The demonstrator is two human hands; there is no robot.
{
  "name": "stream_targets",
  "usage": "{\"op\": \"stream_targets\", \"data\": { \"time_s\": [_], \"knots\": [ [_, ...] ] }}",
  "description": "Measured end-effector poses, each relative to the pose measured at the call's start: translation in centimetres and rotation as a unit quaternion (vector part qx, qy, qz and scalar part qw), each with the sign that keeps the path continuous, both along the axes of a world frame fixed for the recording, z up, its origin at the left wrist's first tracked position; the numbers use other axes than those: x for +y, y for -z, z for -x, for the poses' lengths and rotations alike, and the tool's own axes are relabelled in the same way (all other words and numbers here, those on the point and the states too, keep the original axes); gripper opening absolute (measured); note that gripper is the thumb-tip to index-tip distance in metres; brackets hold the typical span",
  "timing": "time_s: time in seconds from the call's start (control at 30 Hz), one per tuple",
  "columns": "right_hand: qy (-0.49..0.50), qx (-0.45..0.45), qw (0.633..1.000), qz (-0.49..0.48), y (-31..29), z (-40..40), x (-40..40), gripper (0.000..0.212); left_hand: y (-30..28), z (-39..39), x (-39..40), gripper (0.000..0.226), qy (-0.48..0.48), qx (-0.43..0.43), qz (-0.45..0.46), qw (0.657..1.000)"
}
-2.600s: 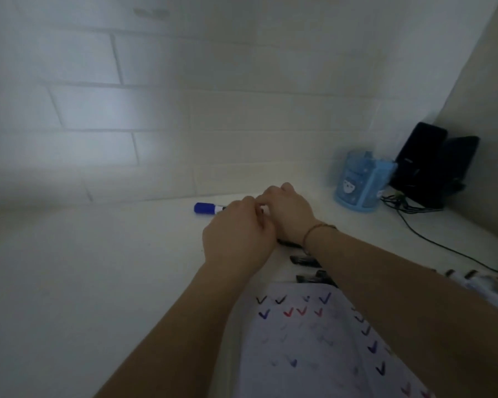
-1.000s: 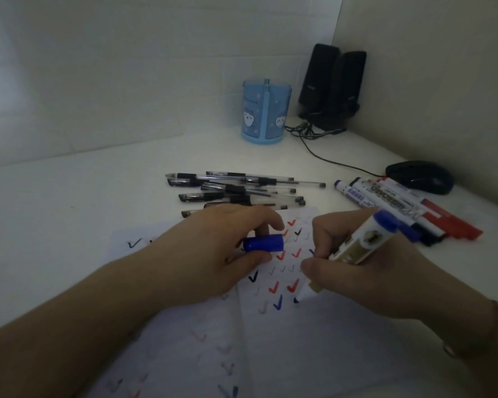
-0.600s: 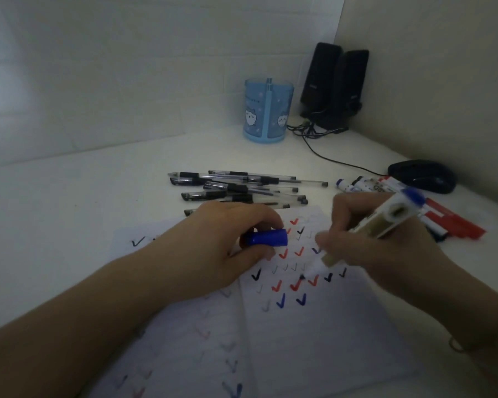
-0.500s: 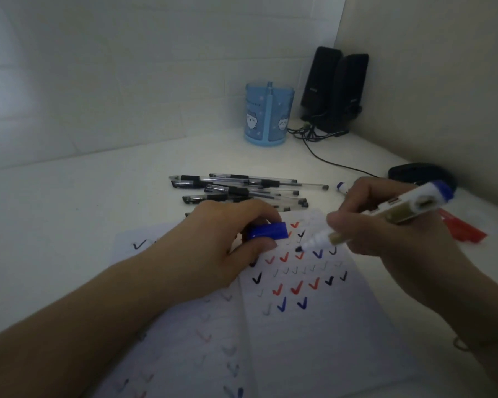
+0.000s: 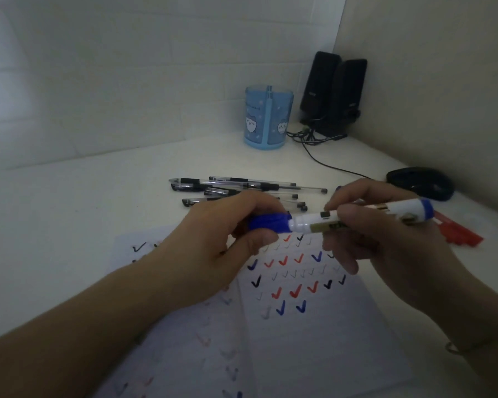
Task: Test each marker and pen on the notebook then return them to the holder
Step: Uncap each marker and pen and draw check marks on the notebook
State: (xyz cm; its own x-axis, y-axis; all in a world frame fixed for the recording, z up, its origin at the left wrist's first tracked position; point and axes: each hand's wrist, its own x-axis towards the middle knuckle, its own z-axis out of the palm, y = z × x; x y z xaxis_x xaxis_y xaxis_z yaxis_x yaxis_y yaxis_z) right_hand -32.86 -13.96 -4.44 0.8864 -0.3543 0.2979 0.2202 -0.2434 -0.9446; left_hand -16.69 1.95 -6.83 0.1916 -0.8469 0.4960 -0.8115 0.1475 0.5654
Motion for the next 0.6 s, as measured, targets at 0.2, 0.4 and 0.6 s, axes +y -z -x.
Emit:
{"op": "stream_targets", "data": {
  "time_s": [0.2, 0.4, 0.6],
  "knots": [
    [0.036, -0.003, 0.999, -0.029, -0.20, -0.05, -0.13, 0.034, -0.06, 0.09, -0.12, 0.023, 0.005, 0.032, 0.026, 0.999],
    [0.021, 0.008, 0.999, -0.029, -0.18, 0.00, -0.15, 0.037, -0.14, 0.20, -0.17, 0.025, 0.003, 0.037, 0.035, 0.999],
    [0.005, 0.022, 0.999, -0.028, -0.21, -0.16, 0.11, 0.039, -0.39, 0.35, -0.10, 0.023, 0.009, 0.055, 0.025, 0.998]
  ]
}}
